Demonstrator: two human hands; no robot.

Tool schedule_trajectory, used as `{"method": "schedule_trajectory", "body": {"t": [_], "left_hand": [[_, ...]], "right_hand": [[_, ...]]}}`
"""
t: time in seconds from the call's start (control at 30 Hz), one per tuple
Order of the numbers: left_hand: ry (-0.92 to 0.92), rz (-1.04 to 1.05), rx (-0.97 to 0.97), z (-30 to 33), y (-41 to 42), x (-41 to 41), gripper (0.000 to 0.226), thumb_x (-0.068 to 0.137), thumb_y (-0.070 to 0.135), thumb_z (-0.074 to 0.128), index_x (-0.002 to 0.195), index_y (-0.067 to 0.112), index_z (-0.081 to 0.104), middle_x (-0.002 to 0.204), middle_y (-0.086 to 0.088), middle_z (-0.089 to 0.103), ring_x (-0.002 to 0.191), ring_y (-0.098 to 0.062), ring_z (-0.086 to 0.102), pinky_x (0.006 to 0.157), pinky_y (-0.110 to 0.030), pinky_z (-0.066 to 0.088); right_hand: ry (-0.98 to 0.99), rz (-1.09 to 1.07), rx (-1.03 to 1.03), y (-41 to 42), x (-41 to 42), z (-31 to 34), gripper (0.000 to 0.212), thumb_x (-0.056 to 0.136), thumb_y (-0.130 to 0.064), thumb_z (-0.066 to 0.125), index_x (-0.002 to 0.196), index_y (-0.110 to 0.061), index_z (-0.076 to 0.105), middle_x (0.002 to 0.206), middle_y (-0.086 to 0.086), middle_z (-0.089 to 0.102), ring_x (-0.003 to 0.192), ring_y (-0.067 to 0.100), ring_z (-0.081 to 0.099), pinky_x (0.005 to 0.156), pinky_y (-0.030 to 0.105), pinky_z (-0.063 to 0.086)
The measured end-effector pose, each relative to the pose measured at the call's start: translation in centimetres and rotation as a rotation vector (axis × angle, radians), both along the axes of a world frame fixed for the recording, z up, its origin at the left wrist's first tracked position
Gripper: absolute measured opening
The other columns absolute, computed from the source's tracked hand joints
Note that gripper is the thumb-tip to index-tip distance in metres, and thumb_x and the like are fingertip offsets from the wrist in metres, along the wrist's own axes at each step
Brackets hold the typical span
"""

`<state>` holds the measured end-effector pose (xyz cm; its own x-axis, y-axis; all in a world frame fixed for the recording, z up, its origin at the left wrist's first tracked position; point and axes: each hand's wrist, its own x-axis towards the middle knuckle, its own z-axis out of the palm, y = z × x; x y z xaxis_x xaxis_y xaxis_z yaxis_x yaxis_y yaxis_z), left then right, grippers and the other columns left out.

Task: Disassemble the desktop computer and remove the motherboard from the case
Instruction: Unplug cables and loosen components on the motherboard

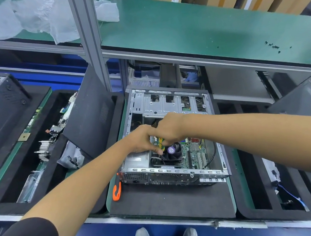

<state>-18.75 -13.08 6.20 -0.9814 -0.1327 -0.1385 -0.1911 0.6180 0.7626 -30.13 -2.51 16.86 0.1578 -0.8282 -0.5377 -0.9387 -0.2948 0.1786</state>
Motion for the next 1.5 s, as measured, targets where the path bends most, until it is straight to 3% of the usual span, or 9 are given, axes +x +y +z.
{"method": "schedule_trajectory", "body": {"t": [0.13, 0.3, 0.53, 0.7, 0.87, 1.0, 1.13, 1.33, 1.5], "left_hand": [[-0.054, -0.029, 0.030, 0.3, -0.2, 0.1, 0.018, 0.076, 0.031, 0.085, 0.076, 0.039, 0.069, 0.076, 0.013, 0.074, 0.078, -0.012, 0.072, 0.071, -0.033, 0.056], [-0.023, -0.008, -0.094, 0.2, 0.0, 0.2, 0.036, 0.072, 0.040, 0.088, 0.097, 0.020, 0.073, 0.087, 0.012, 0.067, 0.080, -0.015, 0.061, 0.075, -0.032, 0.053], [-0.125, 0.015, -0.229, -0.6, 0.5, -0.1, 0.074, 0.065, 0.070, 0.077, 0.123, 0.027, 0.064, 0.119, 0.010, 0.065, 0.111, -0.011, 0.057, 0.098, -0.034, 0.049], [-0.104, 0.100, -0.254, -0.8, 0.5, -0.3, 0.050, 0.055, 0.077, 0.081, 0.072, 0.035, 0.058, 0.071, 0.013, 0.064, 0.074, -0.010, 0.063, 0.062, -0.028, 0.047], [-0.054, 0.140, -0.108, -1.0, 0.5, 0.1, 0.060, 0.039, 0.080, 0.080, 0.081, 0.040, 0.065, 0.078, 0.024, 0.067, 0.082, 0.004, 0.062, 0.074, -0.025, 0.051], [0.044, -0.044, -0.005, -0.3, 0.1, 0.5, 0.032, 0.061, 0.042, 0.095, 0.081, 0.036, 0.070, 0.079, 0.019, 0.069, 0.080, 0.000, 0.064, 0.074, -0.020, 0.049], [-0.043, -0.089, -0.023, 0.3, -0.7, 0.0, 0.029, 0.068, 0.042, 0.090, 0.084, 0.028, 0.071, 0.083, 0.008, 0.072, 0.084, -0.015, 0.067, 0.082, -0.039, 0.054], [-0.064, -0.027, 0.087, 0.2, -0.9, 0.2, 0.021, 0.072, 0.030, 0.089, 0.079, 0.030, 0.069, 0.074, 0.004, 0.071, 0.072, -0.012, 0.067, 0.070, -0.028, 0.055], [-0.030, 0.036, 0.116, 0.0, -0.2, 0.6, 0.023, 0.073, 0.029, 0.090, 0.087, 0.019, 0.075, 0.081, 0.006, 0.075, 0.078, -0.005, 0.070, 0.070, -0.025, 0.054]], "right_hand": [[0.140, 0.430, -0.045, 0.8, -0.5, 0.1, 0.037, 0.104, -0.023, 0.047, 0.139, -0.030, 0.037, 0.083, 0.003, 0.055, 0.066, 0.026, 0.053, 0.063, 0.036, 0.046], [0.141, 0.638, -0.159, 0.8, -0.5, 0.2, 0.043, 0.101, -0.009, 0.049, 0.138, -0.028, 0.037, 0.114, 0.008, 0.052, 0.087, 0.022, 0.052, 0.069, 0.035, 0.042], [-0.199, -0.084, -0.172, 1.2, 1.3, -1.1, 0.031, 0.095, -0.043, 0.055, 0.116, -0.023, 0.045, 0.101, -0.003, 0.049, 0.075, 0.017, 0.055, 0.051, 0.029, 0.034], [-0.141, -0.490, -0.155, 1.1, 1.8, -1.2, 0.031, 0.099, -0.042, 0.048, 0.116, -0.016, 0.050, 0.094, 0.003, 0.054, 0.085, 0.028, 0.055, 0.068, 0.039, 0.043], [-0.147, -0.316, -0.046, 0.5, 1.5, -0.5, 0.028, 0.100, -0.035, 0.048, 0.124, -0.020, 0.050, 0.087, -0.001, 0.062, 0.086, 0.024, 0.060, 0.064, 0.034, 0.039], [-0.112, -0.140, -0.010, 0.1, 1.5, -0.6, 0.011, 0.100, -0.035, 0.051, 0.103, -0.026, 0.047, 0.073, -0.003, 0.056, 0.075, 0.023, 0.059, 0.056, 0.031, 0.032], [-0.068, -0.009, 0.042, -0.3, 1.1, -0.5, 0.012, 0.098, -0.029, 0.053, 0.109, -0.027, 0.050, 0.082, -0.002, 0.056, 0.077, 0.022, 0.057, 0.054, 0.031, 0.030], [-0.056, 0.188, 0.015, 0.2, 0.3, 0.1, 0.041, 0.094, -0.007, 0.055, 0.128, -0.030, 0.052, 0.113, 0.004, 0.049, 0.094, 0.024, 0.055, 0.059, 0.039, 0.047], [-0.349, 0.021, -0.060, 0.6, 0.0, -0.9, 0.016, 0.094, -0.027, 0.059, 0.106, -0.023, 0.070, 0.077, -0.003, 0.056, 0.065, 0.013, 0.050, 0.073, 0.041, 0.050]]}}
